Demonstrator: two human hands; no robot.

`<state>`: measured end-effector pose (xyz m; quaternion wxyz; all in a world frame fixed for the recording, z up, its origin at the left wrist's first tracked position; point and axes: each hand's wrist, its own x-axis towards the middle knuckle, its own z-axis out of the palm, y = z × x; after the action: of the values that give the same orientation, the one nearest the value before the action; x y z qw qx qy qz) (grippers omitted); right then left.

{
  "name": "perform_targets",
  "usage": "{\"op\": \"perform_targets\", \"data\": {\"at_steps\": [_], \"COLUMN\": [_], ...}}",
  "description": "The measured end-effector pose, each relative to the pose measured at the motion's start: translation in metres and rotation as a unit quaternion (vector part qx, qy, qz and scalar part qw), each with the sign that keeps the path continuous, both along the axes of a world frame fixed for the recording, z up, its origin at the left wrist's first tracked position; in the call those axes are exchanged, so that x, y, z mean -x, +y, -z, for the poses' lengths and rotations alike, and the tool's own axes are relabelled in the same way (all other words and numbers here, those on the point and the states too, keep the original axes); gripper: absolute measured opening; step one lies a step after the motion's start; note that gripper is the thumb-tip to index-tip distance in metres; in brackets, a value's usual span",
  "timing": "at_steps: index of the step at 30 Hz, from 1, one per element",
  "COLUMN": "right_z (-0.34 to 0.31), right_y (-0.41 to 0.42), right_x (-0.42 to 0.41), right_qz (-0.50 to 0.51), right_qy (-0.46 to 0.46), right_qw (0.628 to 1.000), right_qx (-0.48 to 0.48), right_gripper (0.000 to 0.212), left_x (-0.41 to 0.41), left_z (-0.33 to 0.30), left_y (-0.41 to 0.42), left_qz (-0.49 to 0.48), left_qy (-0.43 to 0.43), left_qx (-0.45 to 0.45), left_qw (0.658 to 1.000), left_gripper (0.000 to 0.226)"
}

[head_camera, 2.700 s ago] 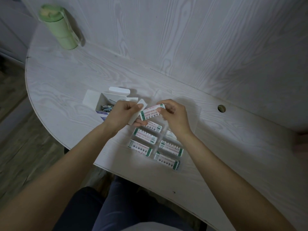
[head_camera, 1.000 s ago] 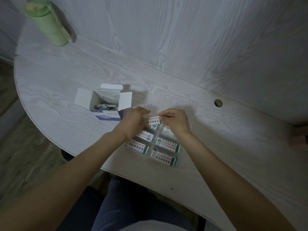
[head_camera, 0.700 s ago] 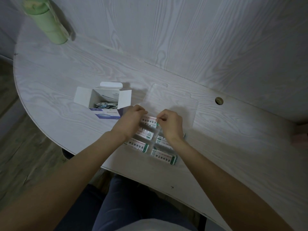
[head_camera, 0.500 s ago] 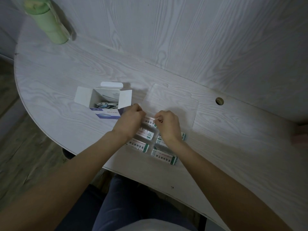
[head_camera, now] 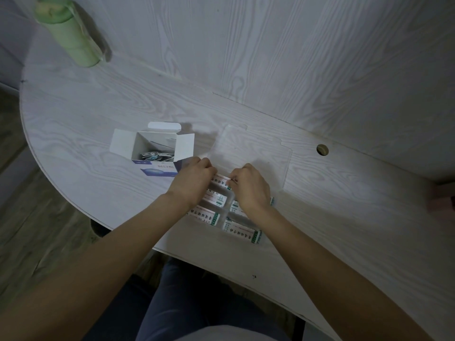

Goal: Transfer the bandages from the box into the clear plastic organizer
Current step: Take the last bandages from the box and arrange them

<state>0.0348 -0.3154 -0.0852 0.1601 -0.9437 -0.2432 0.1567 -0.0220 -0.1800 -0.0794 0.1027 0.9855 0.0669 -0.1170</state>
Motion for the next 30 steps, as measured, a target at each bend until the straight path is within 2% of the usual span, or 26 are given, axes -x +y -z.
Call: {"op": "perform_targets", "data": {"at_steps": [7, 11, 16, 19, 22, 26, 30], "right_z": [-0.004, -0.014, -0.034, -0.044, -0.051, -0.06, -0.066], "right_y": [0.002, -0.001, 0.001, 0.015, 0.035, 0.071, 0.113], "right_x": [0.001, -0.001, -0.007, -0.008, -0.008, -0.005, 0.001], "right_qz": [-0.001, 0.005, 0.0, -0.027, -0.064, -0.145, -0.254], "right_qy": [0.0, -0.003, 0.011, 0.022, 0.002, -0.015, -0.034], "right_qw": [1.0, 1.0, 0.994, 0.981, 0.974, 0.971, 0.96], "right_qx": [0.007, -0.014, -0.113, -0.189, -0.219, -0.189, -0.115], "right_gripper": [0.02, 0.02, 0.022, 0.019, 0.018, 0.021, 0.023], "left_x": [0.001, 0.006, 0.02, 0.029, 0.041, 0.055, 0.067], "left_z": [-0.002, -0.013, -0.042, -0.056, -0.059, -0.052, -0.048], "left_y": [-0.002, -0.005, -0.005, 0.011, 0.039, 0.085, 0.122], "left_qz": [-0.006, -0.011, -0.008, -0.048, -0.111, -0.194, -0.179], "left_qy": [-0.016, -0.051, -0.125, -0.183, -0.208, -0.187, -0.124], "left_qx": [-0.01, 0.053, 0.174, 0.165, 0.13, 0.062, 0.098], "left_qw": [1.0, 0.997, 0.977, 0.968, 0.963, 0.961, 0.971], "left_gripper": [0.037, 0.041, 0.034, 0.025, 0.022, 0.03, 0.069]}}
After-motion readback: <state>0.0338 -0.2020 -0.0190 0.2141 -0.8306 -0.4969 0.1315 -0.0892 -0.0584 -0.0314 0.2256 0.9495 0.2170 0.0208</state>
